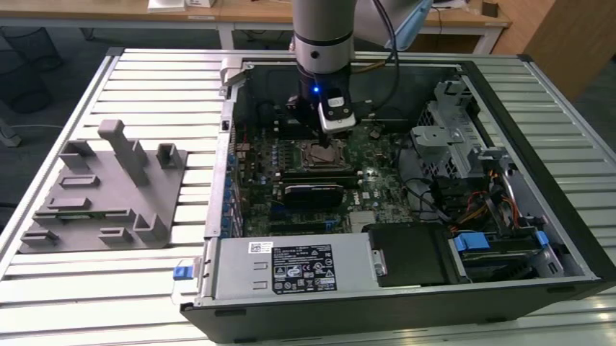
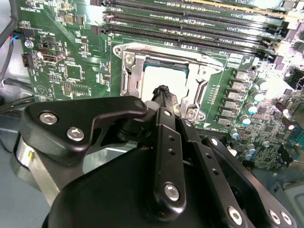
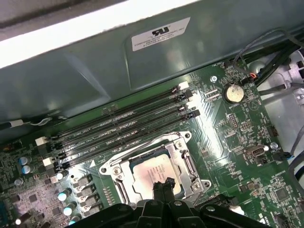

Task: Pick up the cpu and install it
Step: 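Install the second cpu locking lever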

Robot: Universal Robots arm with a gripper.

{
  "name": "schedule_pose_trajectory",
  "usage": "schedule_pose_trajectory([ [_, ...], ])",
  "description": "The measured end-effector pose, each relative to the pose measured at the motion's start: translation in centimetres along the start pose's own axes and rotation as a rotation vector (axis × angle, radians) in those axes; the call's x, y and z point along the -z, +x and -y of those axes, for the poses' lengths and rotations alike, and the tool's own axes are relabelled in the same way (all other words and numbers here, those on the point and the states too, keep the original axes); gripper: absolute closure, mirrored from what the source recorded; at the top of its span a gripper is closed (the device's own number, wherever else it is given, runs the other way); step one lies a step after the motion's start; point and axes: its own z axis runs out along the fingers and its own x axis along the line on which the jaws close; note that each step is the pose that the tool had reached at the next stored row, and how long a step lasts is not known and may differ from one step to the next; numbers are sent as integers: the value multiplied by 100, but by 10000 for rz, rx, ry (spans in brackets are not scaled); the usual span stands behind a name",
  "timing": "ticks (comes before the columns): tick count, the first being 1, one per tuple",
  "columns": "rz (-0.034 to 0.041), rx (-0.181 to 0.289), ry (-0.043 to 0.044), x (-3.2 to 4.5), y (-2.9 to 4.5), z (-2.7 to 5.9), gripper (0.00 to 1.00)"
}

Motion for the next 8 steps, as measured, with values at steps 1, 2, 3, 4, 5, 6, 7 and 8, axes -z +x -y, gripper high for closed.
schedule_pose_trajectory([
  [1,0,0,-1,16,-1,-2,89],
  [2,0,0,-1,29,-2,-3,89],
  [3,0,0,-3,30,-2,-3,89],
  [4,0,0,-4,30,-2,-3,89],
  [5,0,0,-4,30,-2,-2,89],
  [6,0,1,-2,31,-4,2,89],
  [7,0,0,-1,31,-8,7,89],
  [8,1,0,-1,31,-13,15,89],
])
